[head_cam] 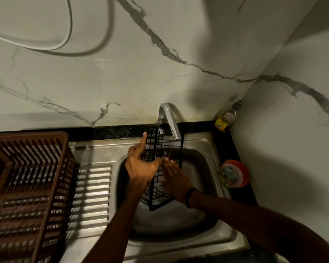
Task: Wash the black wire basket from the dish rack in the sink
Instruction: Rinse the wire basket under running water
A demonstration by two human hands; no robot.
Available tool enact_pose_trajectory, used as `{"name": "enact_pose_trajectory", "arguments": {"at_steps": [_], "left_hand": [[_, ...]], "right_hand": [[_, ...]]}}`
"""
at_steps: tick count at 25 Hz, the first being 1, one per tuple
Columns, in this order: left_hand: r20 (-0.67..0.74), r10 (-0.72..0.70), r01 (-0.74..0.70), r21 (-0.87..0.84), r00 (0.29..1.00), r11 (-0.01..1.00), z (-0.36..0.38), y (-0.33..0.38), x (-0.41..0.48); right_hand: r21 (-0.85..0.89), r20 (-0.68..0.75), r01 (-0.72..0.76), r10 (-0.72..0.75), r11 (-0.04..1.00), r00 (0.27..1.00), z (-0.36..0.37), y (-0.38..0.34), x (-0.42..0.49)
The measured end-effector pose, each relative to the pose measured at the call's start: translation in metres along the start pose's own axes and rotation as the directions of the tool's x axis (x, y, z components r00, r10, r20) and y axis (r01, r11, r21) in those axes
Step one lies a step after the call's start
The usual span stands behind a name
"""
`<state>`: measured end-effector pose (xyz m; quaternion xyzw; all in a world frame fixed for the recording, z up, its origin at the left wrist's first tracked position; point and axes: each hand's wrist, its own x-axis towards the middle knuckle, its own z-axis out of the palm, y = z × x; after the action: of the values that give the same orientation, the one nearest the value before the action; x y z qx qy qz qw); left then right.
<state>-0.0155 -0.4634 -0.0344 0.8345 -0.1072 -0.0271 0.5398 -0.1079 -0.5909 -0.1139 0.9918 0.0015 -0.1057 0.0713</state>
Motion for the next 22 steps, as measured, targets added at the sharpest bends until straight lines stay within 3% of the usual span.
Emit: {"name": "enact_pose_trajectory", "arguments": {"at_steps": [2, 5, 7, 9, 13, 14, 15, 16, 17, 18, 19, 20, 21, 22], "left_hand": [[-0.022, 0.099, -0.1, -0.022, 0.995, 0.995, -0.003, -0.009, -0.008], [-0.091, 0.08, -0.087, -0.081, 0.993, 0.993, -0.001, -0.012, -0.006], [-0.125, 0.039, -0.048, -0.065, 0.991, 0.997, 0.002, -0.008, -0.002], [-0.125, 0.026, -0.039, -0.104, 0.992, 0.994, 0.006, -0.015, -0.01], [-0.141, -0.118, 0.07, -0.307, 0.983, 0.949, 0.01, -0.032, -0.031], [-0.145, -0.181, 0.117, -0.366, 0.973, 0.923, 0.01, -0.035, -0.03], [-0.151, -0.236, 0.15, -0.434, 0.96, 0.888, 0.011, -0.037, -0.028], [-0.177, -0.283, 0.16, -0.504, 0.943, 0.849, 0.011, -0.038, -0.025], [-0.208, -0.333, 0.164, -0.567, 0.919, 0.807, 0.012, -0.039, -0.022], [-0.235, -0.381, 0.161, -0.625, 0.894, 0.764, 0.013, -0.04, -0.02], [-0.252, -0.431, 0.16, -0.677, 0.867, 0.718, 0.014, -0.04, -0.02], [-0.257, -0.482, 0.165, -0.722, 0.838, 0.672, 0.016, -0.04, -0.02], [-0.258, -0.526, 0.172, -0.753, 0.811, 0.635, 0.016, -0.039, -0.02], [-0.254, -0.564, 0.182, -0.776, 0.786, 0.604, 0.017, -0.04, -0.02]], "right_hand": [[-0.018, -0.051, 0.05, -0.051, 0.999, 0.997, -0.012, 0.022, 0.007], [-0.013, -0.131, -0.055, 0.053, 0.998, 0.99, -0.025, 0.035, 0.011], [-0.002, -0.016, 0.067, -0.067, 0.998, 0.998, 0.001, 0.021, -0.004], [0.037, 0.158, 0.239, -0.242, 0.97, 0.957, 0.015, 0.014, -0.026], [0.288, 0.259, 0.197, -0.274, 0.937, 0.926, 0.0, 0.029, -0.058], [0.392, 0.202, 0.173, -0.268, 0.904, 0.942, -0.001, 0.032, -0.068], [0.478, 0.054, 0.167, -0.219, 0.862, 0.974, -0.005, 0.035, -0.076], [0.553, -0.128, 0.13, -0.07, 0.823, 0.989, -0.004, 0.037, -0.082], [0.631, -0.27, 0.04, 0.171, 0.775, 0.947, -0.003, 0.036, -0.084], [0.728, -0.302, -0.092, 0.438, 0.68, 0.847, -0.006, 0.032, -0.084], [0.833, -0.206, -0.23, 0.668, 0.503, 0.715, -0.007, 0.026, -0.082], [0.92, -0.016, -0.305, 0.8, 0.247, 0.6, -0.012, 0.017, -0.079], [0.954, 0.198, -0.297, 0.814, -0.033, 0.546, -0.014, 0.01, -0.075], [0.93, 0.365, -0.247, 0.754, -0.271, 0.547, -0.015, 0.003, -0.071]]}}
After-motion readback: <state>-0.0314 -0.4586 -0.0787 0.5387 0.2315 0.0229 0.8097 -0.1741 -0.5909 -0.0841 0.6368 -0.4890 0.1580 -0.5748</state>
